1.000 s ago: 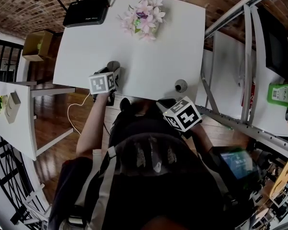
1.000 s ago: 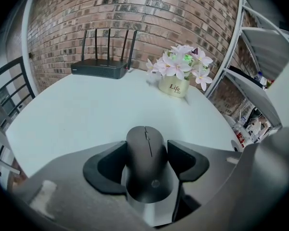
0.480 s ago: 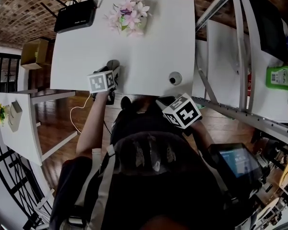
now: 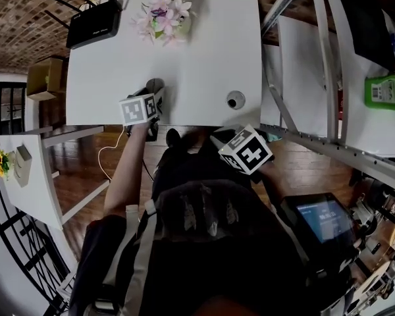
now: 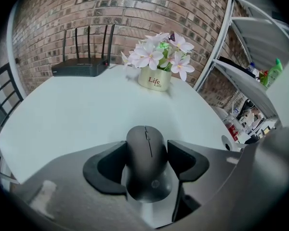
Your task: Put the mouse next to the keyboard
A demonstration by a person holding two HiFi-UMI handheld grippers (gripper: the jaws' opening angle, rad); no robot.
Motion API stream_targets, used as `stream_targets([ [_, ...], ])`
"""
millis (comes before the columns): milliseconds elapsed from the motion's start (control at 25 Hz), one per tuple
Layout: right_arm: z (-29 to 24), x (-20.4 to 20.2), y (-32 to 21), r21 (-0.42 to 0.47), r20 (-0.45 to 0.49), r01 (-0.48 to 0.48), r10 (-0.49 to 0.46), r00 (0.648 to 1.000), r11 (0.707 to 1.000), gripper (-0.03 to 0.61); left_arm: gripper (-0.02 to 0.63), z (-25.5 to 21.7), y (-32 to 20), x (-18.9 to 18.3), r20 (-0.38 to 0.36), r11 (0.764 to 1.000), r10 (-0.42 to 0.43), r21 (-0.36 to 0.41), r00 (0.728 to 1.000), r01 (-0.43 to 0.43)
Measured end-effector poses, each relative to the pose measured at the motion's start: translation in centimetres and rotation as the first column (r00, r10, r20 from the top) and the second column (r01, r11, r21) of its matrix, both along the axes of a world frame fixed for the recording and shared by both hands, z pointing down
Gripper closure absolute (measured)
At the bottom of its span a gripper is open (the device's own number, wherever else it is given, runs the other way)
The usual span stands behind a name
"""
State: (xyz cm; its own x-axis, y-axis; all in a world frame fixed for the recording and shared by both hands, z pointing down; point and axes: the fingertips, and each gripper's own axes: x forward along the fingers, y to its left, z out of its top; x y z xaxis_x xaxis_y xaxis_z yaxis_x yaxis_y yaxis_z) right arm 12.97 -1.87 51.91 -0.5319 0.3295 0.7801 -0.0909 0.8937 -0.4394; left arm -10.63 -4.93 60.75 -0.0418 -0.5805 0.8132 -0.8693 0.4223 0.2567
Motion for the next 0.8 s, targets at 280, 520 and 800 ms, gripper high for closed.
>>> stream_targets([
  [280, 0.3, 0.7, 0.0, -0.004, 0.000, -0.013, 0.013, 1.000, 1.000, 0.572, 0.336, -0.1, -1.3, 1.9, -0.001, 0.998, 0.055, 0.000, 0.998, -0.055],
  [520, 0.5, 1.2, -0.1, -0.011, 0.002, -0.025, 0.025, 1.000, 1.000, 0.572, 0.336, 0.0, -2.1, 3.3, -0.001, 0.996, 0.092, -0.002, 0.996, -0.092],
  [800, 0.5, 1.7, -0.2, -0.009, -0.012, -0.037, 0.037, 0.999, 0.999, 0.572, 0.337, -0.1, -2.9, 4.3, -0.015, 0.991, 0.137, -0.004, 0.991, -0.137],
])
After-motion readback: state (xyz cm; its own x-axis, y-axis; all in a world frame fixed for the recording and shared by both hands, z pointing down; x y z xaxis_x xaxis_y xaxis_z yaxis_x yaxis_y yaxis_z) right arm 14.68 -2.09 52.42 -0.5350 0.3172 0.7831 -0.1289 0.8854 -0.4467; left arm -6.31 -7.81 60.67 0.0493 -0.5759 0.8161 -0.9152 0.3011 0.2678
